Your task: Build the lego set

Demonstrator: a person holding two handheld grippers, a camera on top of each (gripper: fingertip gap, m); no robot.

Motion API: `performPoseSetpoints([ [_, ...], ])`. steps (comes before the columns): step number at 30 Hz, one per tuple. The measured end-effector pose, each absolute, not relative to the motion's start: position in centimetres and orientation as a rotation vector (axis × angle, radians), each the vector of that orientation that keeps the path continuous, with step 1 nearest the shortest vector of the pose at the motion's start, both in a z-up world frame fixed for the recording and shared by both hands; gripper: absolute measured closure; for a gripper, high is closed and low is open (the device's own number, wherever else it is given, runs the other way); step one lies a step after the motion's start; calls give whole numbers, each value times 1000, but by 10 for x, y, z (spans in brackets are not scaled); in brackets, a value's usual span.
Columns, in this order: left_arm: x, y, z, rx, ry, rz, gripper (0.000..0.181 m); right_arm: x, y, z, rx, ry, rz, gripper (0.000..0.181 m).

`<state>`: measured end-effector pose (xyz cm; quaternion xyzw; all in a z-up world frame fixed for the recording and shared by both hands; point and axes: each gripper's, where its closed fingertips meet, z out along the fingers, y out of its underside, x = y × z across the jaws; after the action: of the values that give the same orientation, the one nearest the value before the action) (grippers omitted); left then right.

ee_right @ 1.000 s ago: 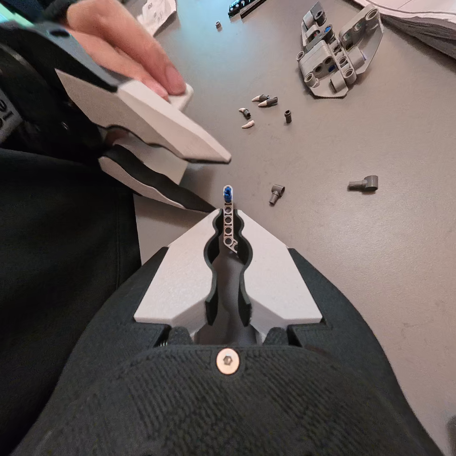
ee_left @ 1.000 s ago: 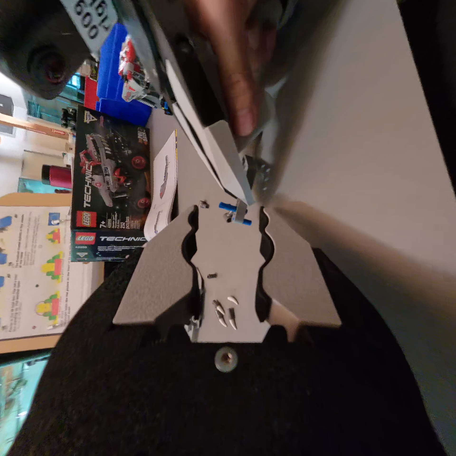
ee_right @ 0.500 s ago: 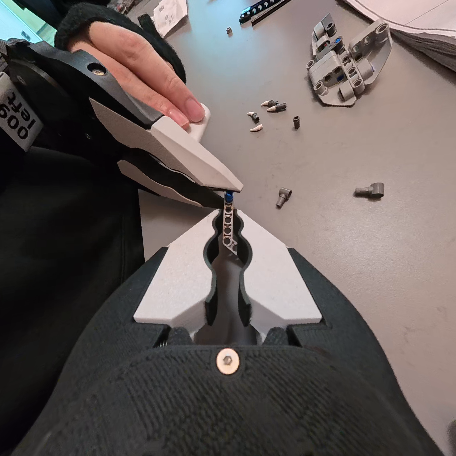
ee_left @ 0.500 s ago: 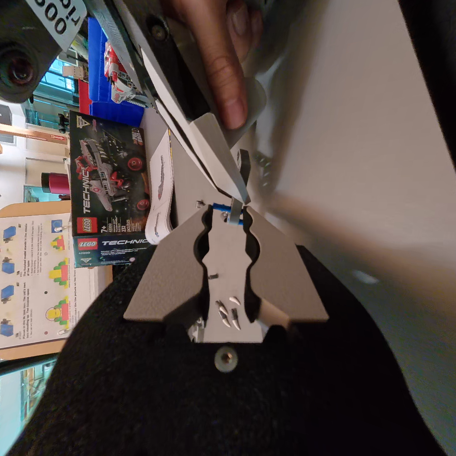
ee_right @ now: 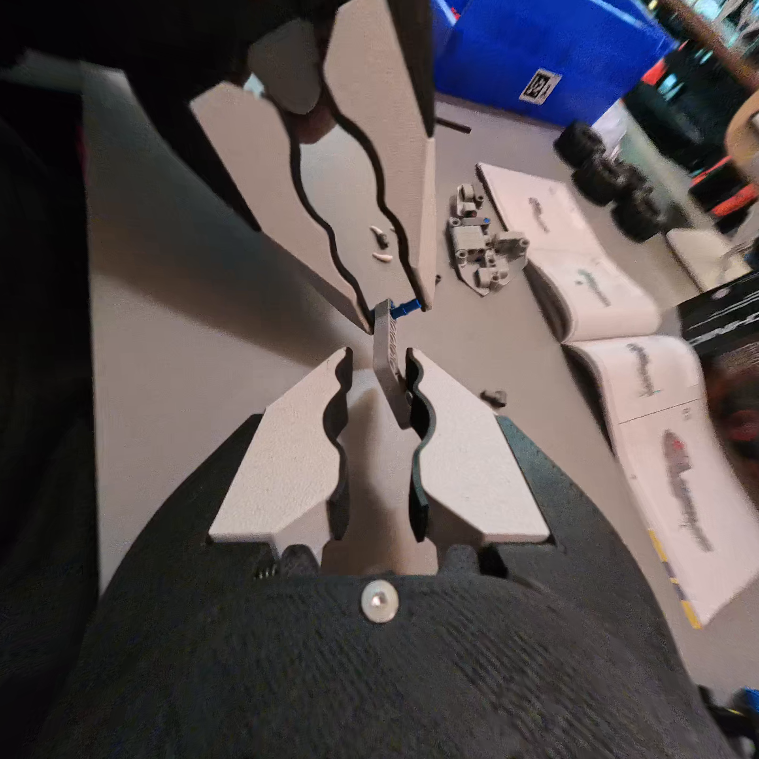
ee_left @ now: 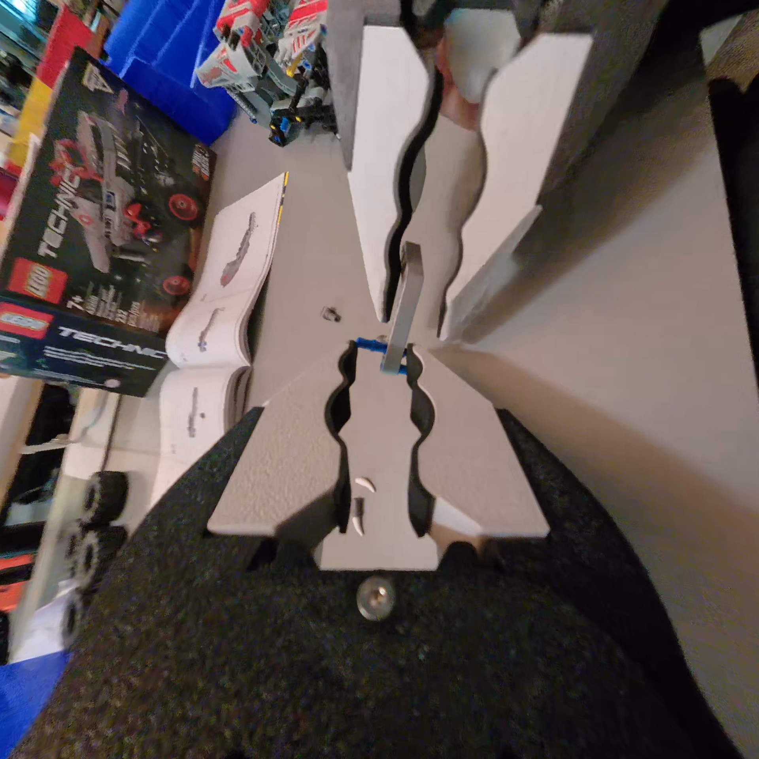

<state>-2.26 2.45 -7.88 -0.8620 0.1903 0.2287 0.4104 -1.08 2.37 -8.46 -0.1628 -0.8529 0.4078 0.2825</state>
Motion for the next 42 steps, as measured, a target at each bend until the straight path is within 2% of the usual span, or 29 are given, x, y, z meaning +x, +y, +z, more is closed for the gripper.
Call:
performPoseSetpoints([
  [3,-21,23,-83,-2203,433,475,160,-14,25,-90,-291,-2240,930,160],
  [6,-19,22,-87,-2221,395,388,160,-19,26,-91,-192,-2167,817,173],
  [12,-23,18,-92,-2221,402,371,161,-22,23,-97,-136,-2110,758,175],
  [20,-23,10,-76,-2180,604,482,137,-25,23,-98,-189,-2148,821,175],
  [29,-24,21,-85,-2268,597,522,145,-24,23,-98,-179,-2141,816,176],
  [36,-32,23,-91,-2330,496,656,159,-26,23,-99,-189,-2141,810,175],
  [42,-31,27,-89,-2299,505,764,158,-28,24,-99,-205,-2139,803,175],
])
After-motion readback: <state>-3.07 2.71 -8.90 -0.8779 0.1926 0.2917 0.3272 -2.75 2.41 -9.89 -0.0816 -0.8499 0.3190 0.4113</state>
